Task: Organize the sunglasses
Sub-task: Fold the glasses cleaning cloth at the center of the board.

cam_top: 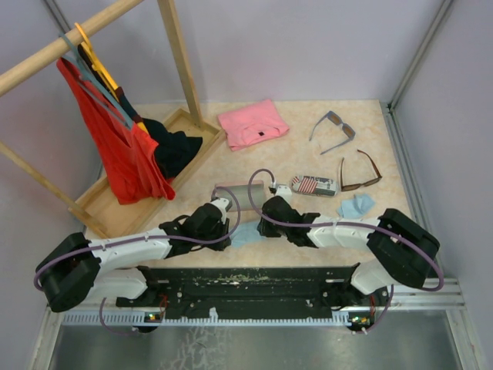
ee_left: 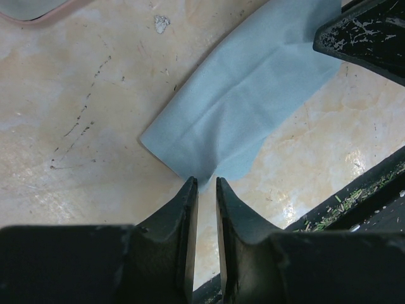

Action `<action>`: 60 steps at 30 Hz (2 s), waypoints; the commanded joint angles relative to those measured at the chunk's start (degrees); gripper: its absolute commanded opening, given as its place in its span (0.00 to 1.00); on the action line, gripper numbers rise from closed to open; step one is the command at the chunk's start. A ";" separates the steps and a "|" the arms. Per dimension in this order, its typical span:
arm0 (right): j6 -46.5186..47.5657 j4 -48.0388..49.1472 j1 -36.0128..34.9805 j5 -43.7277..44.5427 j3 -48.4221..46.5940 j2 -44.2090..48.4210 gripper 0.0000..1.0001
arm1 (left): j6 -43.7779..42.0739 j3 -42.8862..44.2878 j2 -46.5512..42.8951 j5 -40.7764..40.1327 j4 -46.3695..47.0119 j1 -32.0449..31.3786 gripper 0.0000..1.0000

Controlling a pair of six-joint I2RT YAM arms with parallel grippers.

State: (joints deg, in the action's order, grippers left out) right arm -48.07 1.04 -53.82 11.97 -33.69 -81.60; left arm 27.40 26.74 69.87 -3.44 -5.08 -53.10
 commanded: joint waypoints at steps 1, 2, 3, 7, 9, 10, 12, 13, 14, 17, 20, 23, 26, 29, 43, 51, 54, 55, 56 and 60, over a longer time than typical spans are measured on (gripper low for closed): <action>2.63 1.83 0.30 1.11 -3.20 -0.39 0.23 | -0.02 0.09 0.04 0.41 0.60 0.16 0.24; 2.98 1.92 0.23 1.21 -3.26 -0.40 0.23 | -0.01 0.13 0.09 0.37 0.68 0.12 0.24; 3.25 1.95 0.27 1.22 -3.30 -0.36 0.23 | -0.01 0.12 0.09 0.37 0.66 0.18 0.24; 4.13 2.44 0.25 1.04 -3.40 -0.33 0.24 | -0.10 0.31 0.26 0.45 0.61 0.18 0.23; 4.43 2.48 0.26 0.87 -3.46 -0.31 0.24 | -0.11 0.41 0.42 0.45 0.57 0.16 0.23; 4.60 2.48 0.25 0.87 -3.53 -0.31 0.24 | -0.15 0.49 0.43 0.45 0.60 0.18 0.23; 5.10 2.47 0.26 0.79 -3.53 -0.16 0.24 | -0.18 0.61 0.50 0.54 0.60 0.16 0.23; 5.24 2.45 0.28 0.73 -3.53 -0.06 0.24 | -0.20 0.62 0.56 0.59 0.60 0.17 0.23; 5.39 2.47 0.23 0.70 -3.56 0.02 0.24 | -0.16 0.59 0.62 0.55 0.67 0.17 0.23; 6.23 2.66 0.26 0.58 -3.42 0.55 0.24 | -0.22 0.71 0.84 0.61 0.74 0.17 0.23; 6.56 3.64 0.25 0.75 -2.61 1.42 0.24 | -0.18 0.77 1.12 0.72 0.77 0.15 0.23; 6.81 4.76 0.26 0.49 -1.89 2.26 0.24 | -0.21 0.70 1.14 0.72 0.78 0.14 0.22; 7.13 5.55 0.29 -0.49 -1.69 2.50 0.24 | -0.09 0.60 1.02 0.70 0.75 0.14 0.22; 7.46 6.07 0.29 -1.30 -1.63 2.33 0.24 | -0.07 0.52 0.93 0.75 0.71 0.14 0.22; 4.59 2.29 0.26 0.27 -0.95 1.23 0.24 | 0.04 0.54 1.09 0.80 0.77 0.19 0.22; 4.66 1.63 0.29 0.12 -1.22 0.54 0.24 | 0.11 0.46 0.92 0.81 0.68 0.19 0.22; 4.61 1.12 0.26 -0.01 -1.46 0.08 0.23 | 0.16 0.33 0.75 0.81 0.60 0.19 0.22; 4.65 1.03 0.29 -0.07 -1.46 -0.23 0.23 | 0.17 0.33 0.79 0.81 0.59 0.13 0.22; 4.61 0.95 0.30 -0.15 -1.55 -0.42 0.23 | 0.20 0.33 0.80 0.85 0.58 0.18 0.22; 4.59 0.83 0.20 -0.66 -1.79 -1.13 0.23 | 0.11 0.36 0.75 0.80 0.60 0.15 0.22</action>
State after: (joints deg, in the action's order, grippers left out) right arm -43.11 1.61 -53.82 11.05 -34.52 -82.06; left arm 27.40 26.74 70.67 -3.36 -5.08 -53.10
